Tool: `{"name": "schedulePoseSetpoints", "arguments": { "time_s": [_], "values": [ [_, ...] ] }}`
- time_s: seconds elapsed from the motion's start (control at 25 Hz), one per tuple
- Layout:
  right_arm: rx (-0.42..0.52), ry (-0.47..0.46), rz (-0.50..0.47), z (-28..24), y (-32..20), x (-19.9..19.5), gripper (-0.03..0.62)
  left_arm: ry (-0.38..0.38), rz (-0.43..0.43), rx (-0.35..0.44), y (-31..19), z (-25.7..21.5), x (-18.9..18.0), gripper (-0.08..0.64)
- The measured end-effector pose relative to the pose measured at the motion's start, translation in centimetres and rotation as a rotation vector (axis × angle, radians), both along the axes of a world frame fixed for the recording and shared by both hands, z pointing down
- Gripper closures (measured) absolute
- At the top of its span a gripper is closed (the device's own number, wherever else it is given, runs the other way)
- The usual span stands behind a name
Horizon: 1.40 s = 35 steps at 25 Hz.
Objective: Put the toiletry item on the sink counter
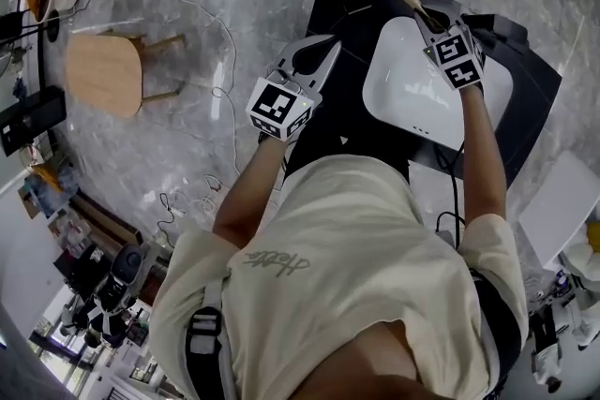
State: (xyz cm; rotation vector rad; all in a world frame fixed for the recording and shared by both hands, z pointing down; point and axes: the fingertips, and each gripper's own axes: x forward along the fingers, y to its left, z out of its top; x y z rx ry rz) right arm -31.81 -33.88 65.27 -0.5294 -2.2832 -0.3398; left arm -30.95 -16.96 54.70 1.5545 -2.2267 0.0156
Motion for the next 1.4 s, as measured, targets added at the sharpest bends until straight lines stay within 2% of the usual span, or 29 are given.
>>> {"name": "schedulePoseSetpoints", "arguments": {
  "time_s": [0.24,0.56,0.8,1.16,1.4],
  "values": [
    [0.102,0.098,-0.114,3.9,1.1,-2.2,0.568,0.021,-0.037,-0.005,1.6,2.0,-0.8,0.557],
    [0.200,0.189,-0.186,7.8,1.1,-3.5,0.566,0.056,-0.048,0.023,2.1,3.5,-0.8,0.557],
    [0.255,0.237,-0.242,9.6,1.5,-3.9,0.566,0.070,-0.043,0.015,3.0,3.9,-0.3,0.557],
    [0.289,0.260,-0.254,11.3,2.0,-4.0,0.557,0.075,-0.076,-0.002,5.1,4.8,-0.7,0.557],
    [0.330,0.233,-0.271,11.0,2.2,-4.3,0.546,0.072,-0.078,-0.006,5.8,4.7,-0.4,0.557]
  ]
}}
